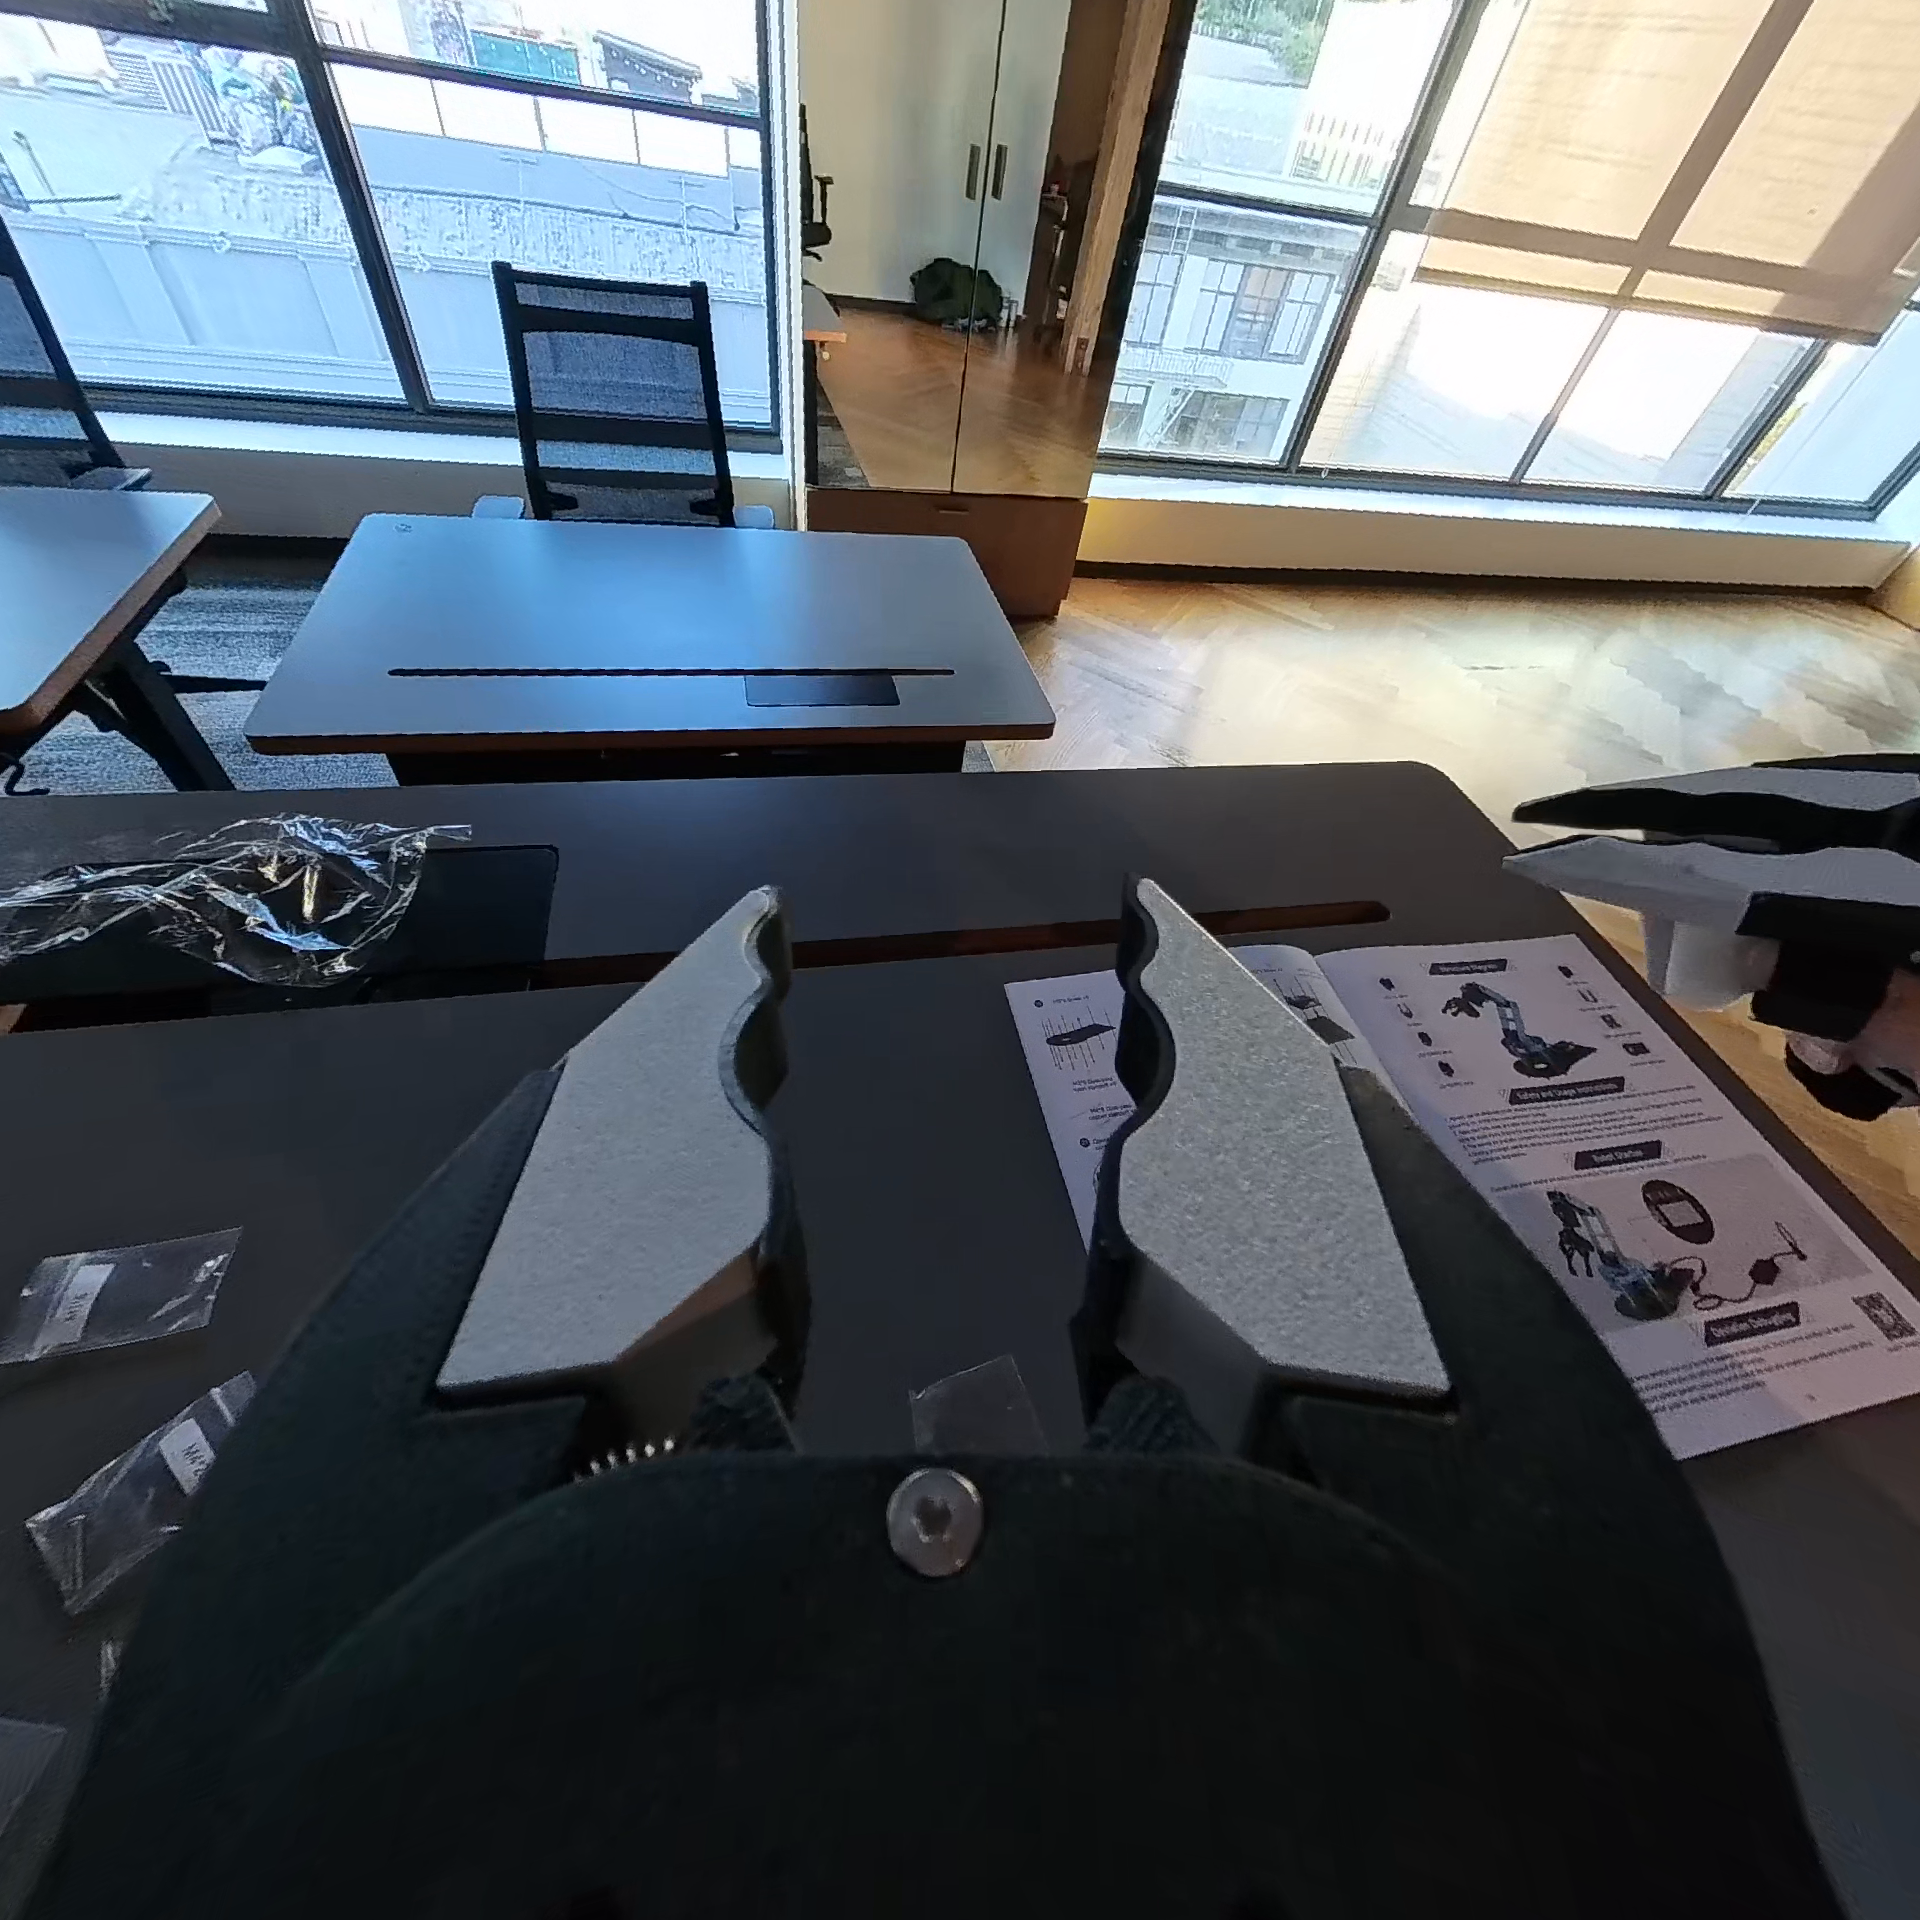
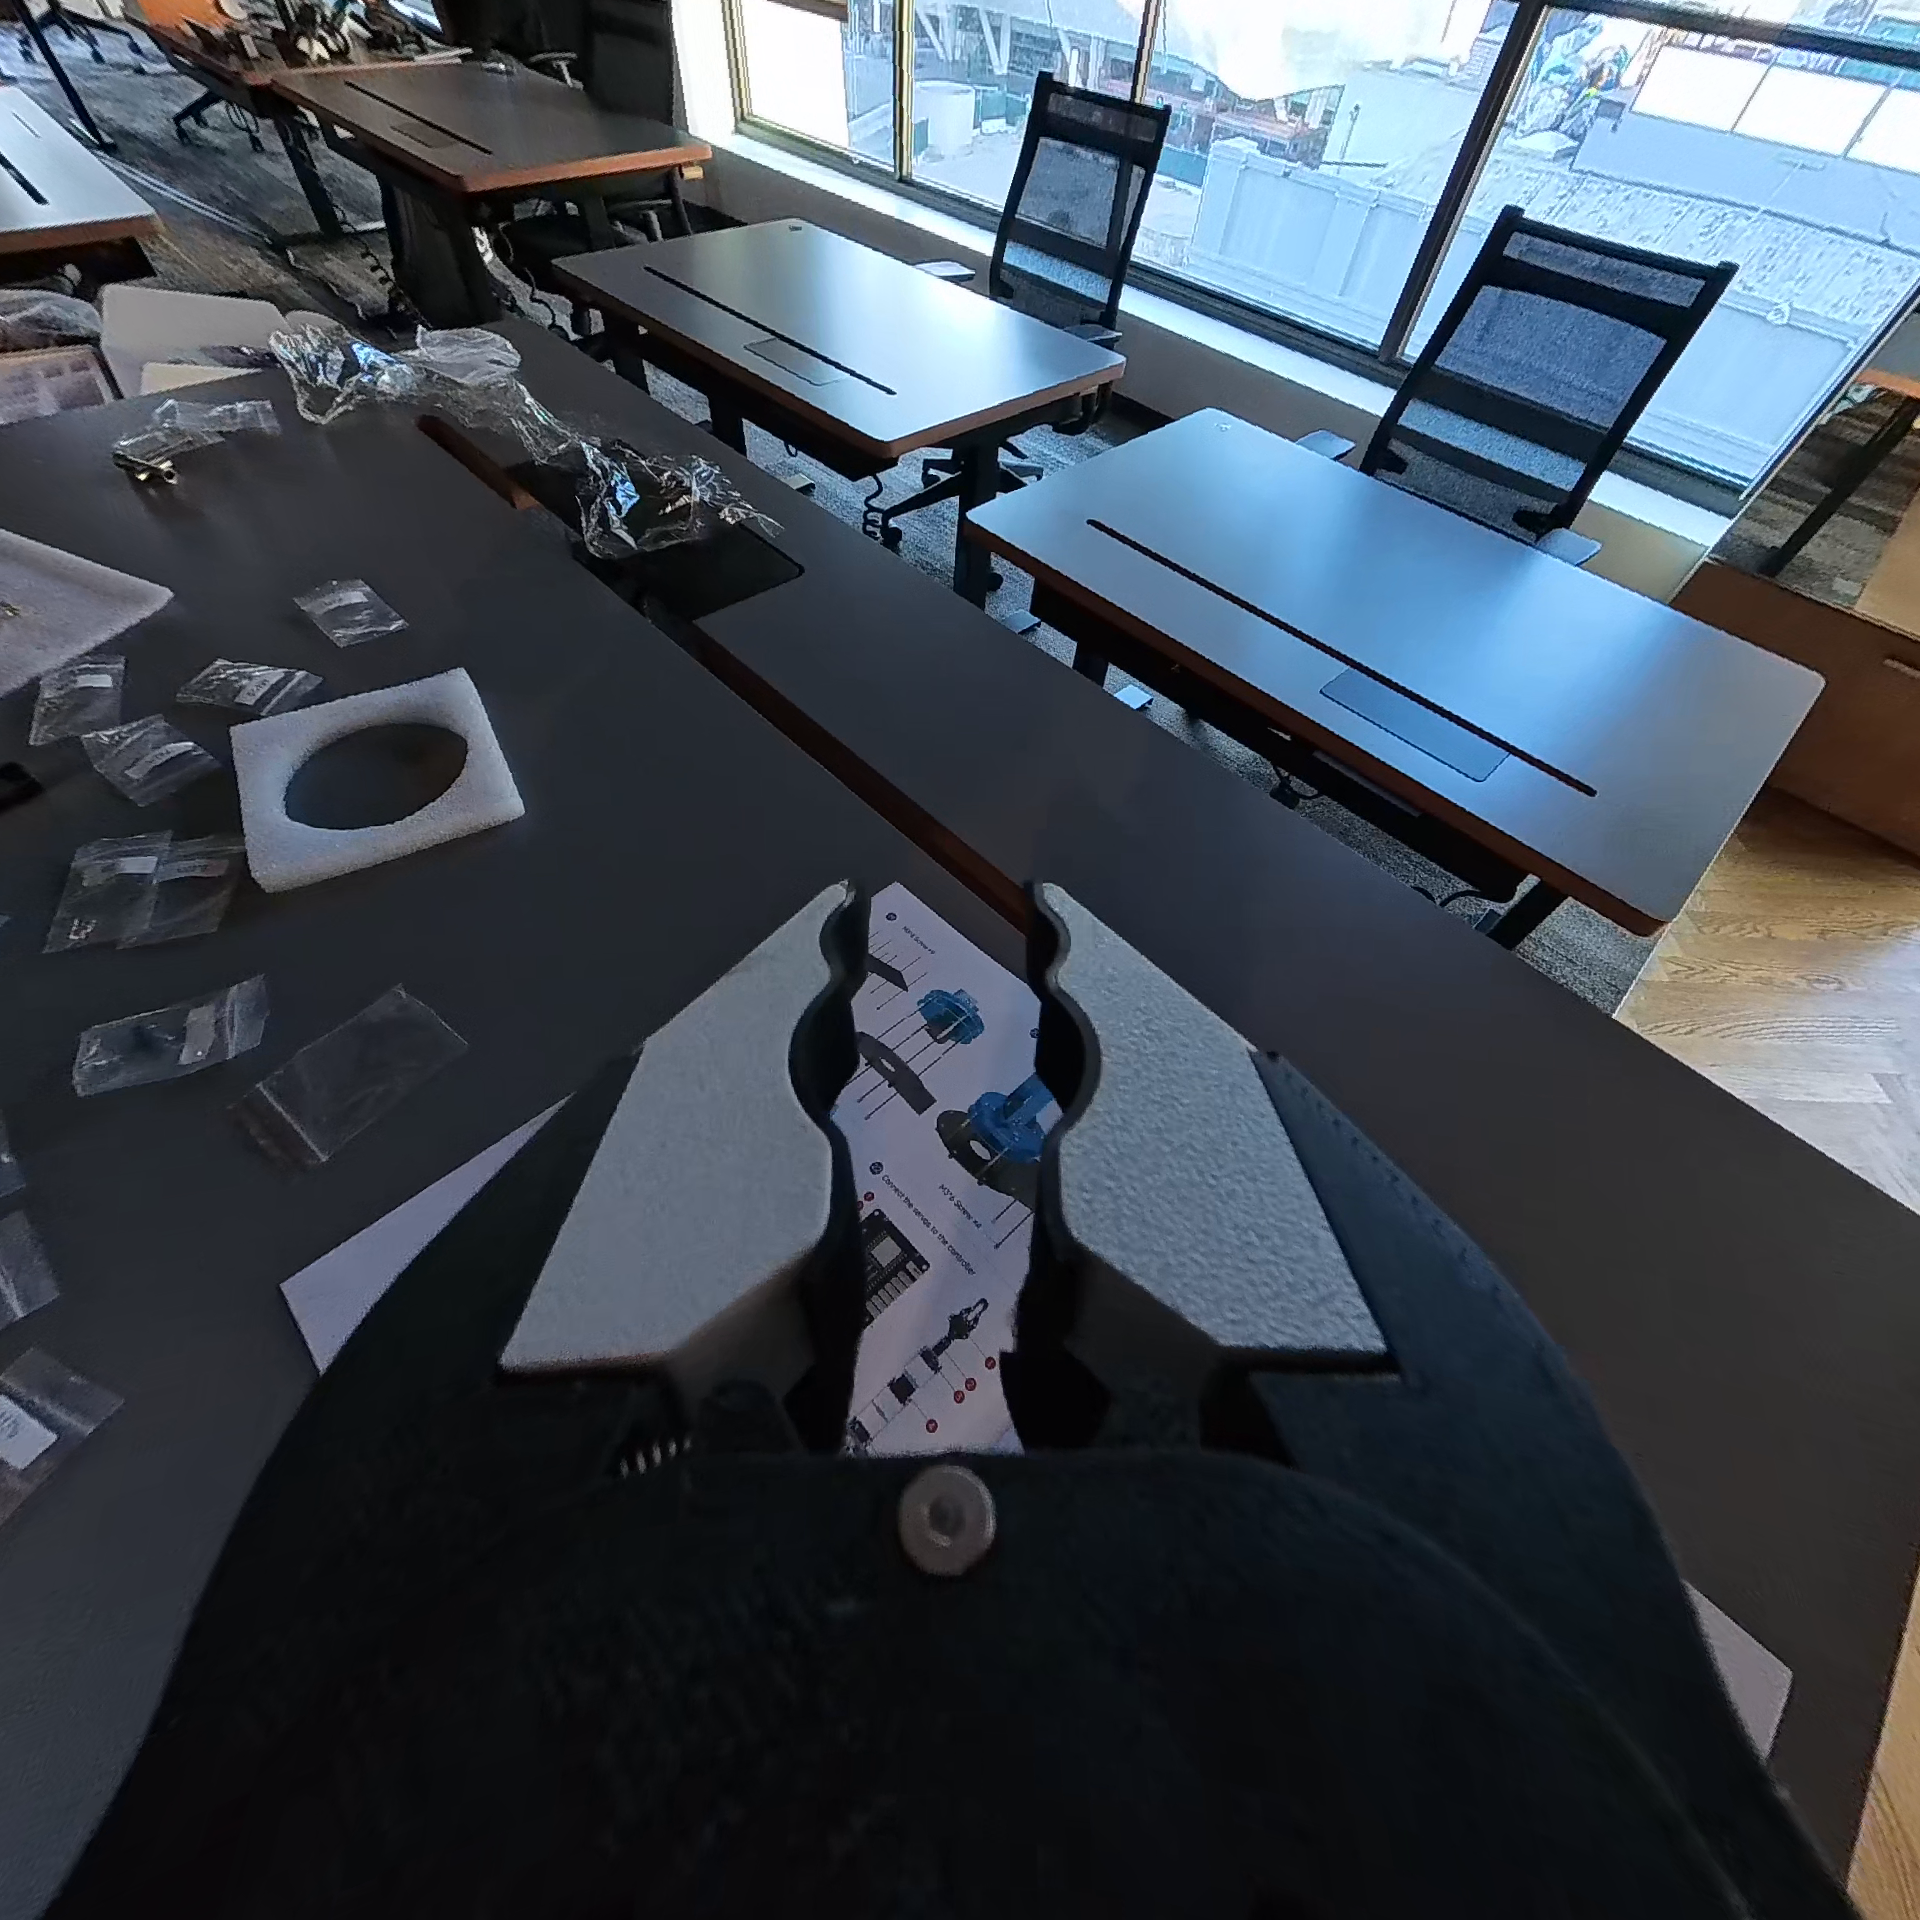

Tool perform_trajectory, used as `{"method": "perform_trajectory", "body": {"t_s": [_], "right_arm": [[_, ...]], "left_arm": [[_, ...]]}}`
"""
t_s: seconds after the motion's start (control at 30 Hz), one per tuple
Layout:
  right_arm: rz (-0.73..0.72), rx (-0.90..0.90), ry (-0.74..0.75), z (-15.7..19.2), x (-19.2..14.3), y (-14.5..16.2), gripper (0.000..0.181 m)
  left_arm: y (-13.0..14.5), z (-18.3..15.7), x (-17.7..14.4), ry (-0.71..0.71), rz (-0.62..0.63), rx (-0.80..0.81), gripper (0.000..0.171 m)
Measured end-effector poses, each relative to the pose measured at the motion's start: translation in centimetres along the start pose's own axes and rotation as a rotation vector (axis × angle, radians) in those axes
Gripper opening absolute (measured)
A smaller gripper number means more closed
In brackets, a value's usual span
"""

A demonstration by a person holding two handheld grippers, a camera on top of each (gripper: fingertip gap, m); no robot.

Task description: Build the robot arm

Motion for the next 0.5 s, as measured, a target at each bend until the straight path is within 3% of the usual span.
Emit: {"method": "perform_trajectory", "body": {"t_s": [0.5], "right_arm": [[0.0, 0.001, 0.001, -0.05, 0.01, 0.02, 0.027]], "left_arm": [[-0.01, -0.06, 0.02, 0.007, -0.001, 0.006, 0.057]]}}
Point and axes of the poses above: each gripper's, where its closed fingertips meet, x out along the fingers, y out of its underside, z = x × y across the jaws, the point moved 7 cm from there along -x, back along the fingers, and after that the axes turned 13 degrees about x, right-handed, at the moved point
